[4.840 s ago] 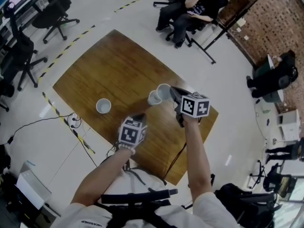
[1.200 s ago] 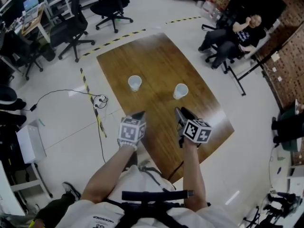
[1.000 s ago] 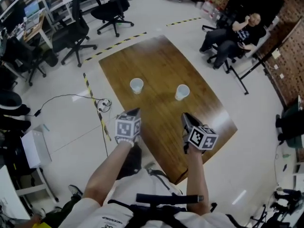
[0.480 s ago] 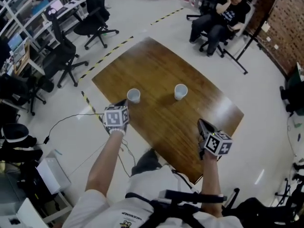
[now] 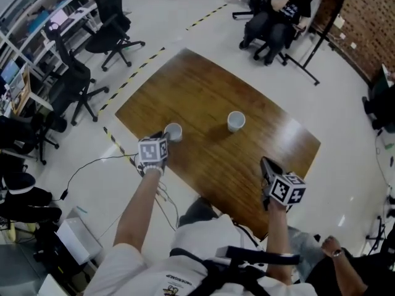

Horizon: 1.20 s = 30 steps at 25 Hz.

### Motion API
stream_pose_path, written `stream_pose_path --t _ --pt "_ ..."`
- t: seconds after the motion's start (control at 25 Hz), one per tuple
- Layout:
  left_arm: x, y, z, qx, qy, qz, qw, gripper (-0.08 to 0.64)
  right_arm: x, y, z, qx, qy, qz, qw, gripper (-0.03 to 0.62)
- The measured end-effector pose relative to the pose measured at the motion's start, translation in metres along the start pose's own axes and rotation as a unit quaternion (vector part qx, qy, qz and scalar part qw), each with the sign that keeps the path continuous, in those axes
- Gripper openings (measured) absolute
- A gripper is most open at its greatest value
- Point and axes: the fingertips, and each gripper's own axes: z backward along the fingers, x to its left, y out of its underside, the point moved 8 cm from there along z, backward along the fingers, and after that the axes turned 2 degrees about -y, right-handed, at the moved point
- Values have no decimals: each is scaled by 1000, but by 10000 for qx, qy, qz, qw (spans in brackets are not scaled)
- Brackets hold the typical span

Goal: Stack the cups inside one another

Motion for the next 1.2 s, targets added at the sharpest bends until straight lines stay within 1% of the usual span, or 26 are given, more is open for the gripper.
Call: stream_pose_path --t 0.2,0.44,0.72,0.84,0.88,0.92,1.04,1.2 --pt "7 -10 -15 99 68 -2 9999 106 -1 -2 -4 0 76 -91 9999 0" --pt "5 -15 -29 262 115 -176 9994 106 -12 2 -11 -9 102 -186 9998 0" --pt "7 -13 -42 498 148 -273 9983 107 -8 -5 -24 79 141 -201 9997 0" --pt "5 -10 -47 559 125 -324 9978 91 -9 -5 -33 198 156 -119 9996 0" --pt "5 -11 -48 579 114 -348 9977 56 -7 -8 -35 207 156 -90 9996 0" --pt "5 -11 -49 595 107 -371 9975 40 -6 -10 -37 209 147 -74 9996 0" --pt "4 -13 -51 587 127 -438 9972 24 -7 -11 -42 239 130 -65 9996 0" --pt "-2 -18 -50 519 260 -529 9969 23 -5 -6 -48 264 170 -70 9995 0"
